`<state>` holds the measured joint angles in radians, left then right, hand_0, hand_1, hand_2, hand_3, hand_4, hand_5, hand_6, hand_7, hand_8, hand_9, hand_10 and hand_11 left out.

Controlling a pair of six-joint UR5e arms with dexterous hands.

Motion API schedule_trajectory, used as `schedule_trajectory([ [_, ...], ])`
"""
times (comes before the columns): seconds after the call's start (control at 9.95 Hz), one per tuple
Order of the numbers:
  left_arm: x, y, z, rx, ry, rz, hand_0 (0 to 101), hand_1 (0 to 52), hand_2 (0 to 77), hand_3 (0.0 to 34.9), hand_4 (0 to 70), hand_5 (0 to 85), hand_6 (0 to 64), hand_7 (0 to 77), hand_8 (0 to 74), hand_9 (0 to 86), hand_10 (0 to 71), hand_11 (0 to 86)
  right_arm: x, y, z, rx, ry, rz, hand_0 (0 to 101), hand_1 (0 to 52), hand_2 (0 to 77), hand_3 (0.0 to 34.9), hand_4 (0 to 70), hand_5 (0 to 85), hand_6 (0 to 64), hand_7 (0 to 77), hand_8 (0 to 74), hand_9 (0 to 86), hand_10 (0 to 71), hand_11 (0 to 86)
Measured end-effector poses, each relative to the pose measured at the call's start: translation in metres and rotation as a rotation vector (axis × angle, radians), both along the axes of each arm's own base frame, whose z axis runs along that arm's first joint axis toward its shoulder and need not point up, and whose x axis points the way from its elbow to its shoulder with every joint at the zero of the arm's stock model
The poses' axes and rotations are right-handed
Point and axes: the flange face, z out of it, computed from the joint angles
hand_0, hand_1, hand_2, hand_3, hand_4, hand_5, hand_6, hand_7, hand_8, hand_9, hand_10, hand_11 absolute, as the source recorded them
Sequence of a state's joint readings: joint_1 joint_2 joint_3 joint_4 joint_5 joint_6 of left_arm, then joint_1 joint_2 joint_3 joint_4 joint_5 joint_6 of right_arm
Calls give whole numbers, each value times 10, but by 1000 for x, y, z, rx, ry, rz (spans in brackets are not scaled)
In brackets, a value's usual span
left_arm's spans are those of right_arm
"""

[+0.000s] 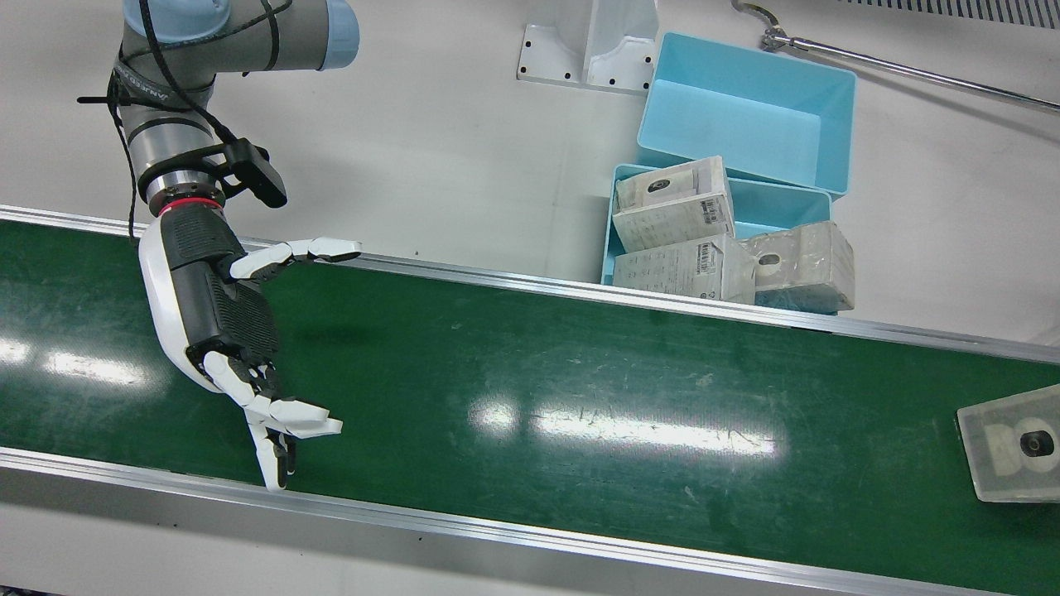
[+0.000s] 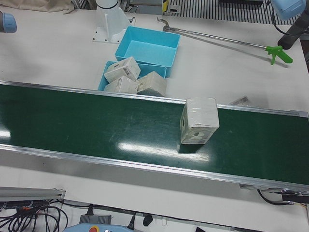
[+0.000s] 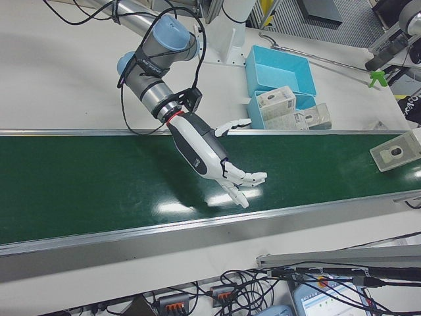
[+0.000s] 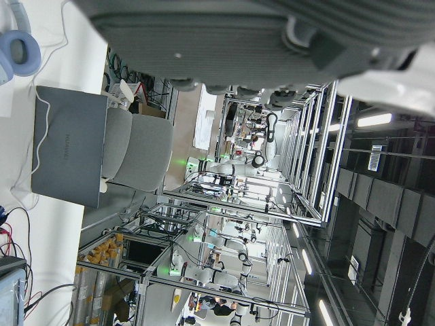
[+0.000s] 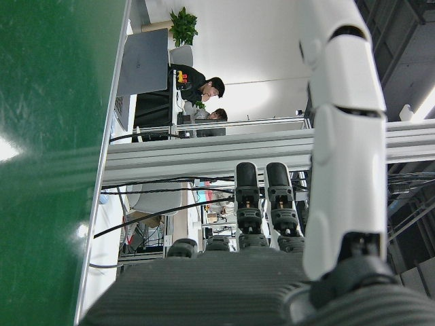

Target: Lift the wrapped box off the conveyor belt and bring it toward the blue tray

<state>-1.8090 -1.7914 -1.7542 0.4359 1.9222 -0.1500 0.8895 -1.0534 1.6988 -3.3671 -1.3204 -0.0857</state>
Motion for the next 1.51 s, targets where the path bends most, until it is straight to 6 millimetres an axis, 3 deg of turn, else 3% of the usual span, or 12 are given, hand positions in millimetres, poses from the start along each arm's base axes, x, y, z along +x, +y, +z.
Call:
schedule_trajectory([
  [0.4, 0, 0, 0, 0, 0, 0, 0, 0, 11, 0, 0, 5, 0, 5, 5, 0, 5, 0, -12, -10, -10, -7, -17, -11, 496, 180, 175, 21, 196, 224, 87, 245, 16, 54, 5, 22],
  [0.7, 0, 0, 0, 0, 0, 0, 0, 0, 5, 0, 0, 5, 0, 5, 5, 0, 5, 0, -16, -9, -8, -11, -16, -20, 497, 180, 185, 21, 196, 224, 87, 245, 16, 54, 5, 22],
  [0.8, 0, 0, 0, 0, 0, 0, 0, 0, 5, 0, 0, 5, 0, 5, 5, 0, 0, 0, -17, -8, -8, -11, -17, -21, 497, 180, 185, 21, 158, 207, 87, 245, 0, 54, 5, 22],
  [0.9, 0, 0, 0, 0, 0, 0, 0, 0, 5, 0, 0, 5, 0, 5, 5, 0, 0, 0, -17, -8, -7, -11, -18, -22, 497, 175, 185, 21, 185, 218, 87, 251, 0, 54, 5, 22],
  [1.51, 0, 0, 0, 0, 0, 0, 0, 0, 11, 0, 0, 11, 0, 5, 5, 0, 0, 5, -18, -6, -9, -10, -21, -25, 497, 164, 169, 20, 185, 218, 87, 240, 16, 54, 22, 27],
])
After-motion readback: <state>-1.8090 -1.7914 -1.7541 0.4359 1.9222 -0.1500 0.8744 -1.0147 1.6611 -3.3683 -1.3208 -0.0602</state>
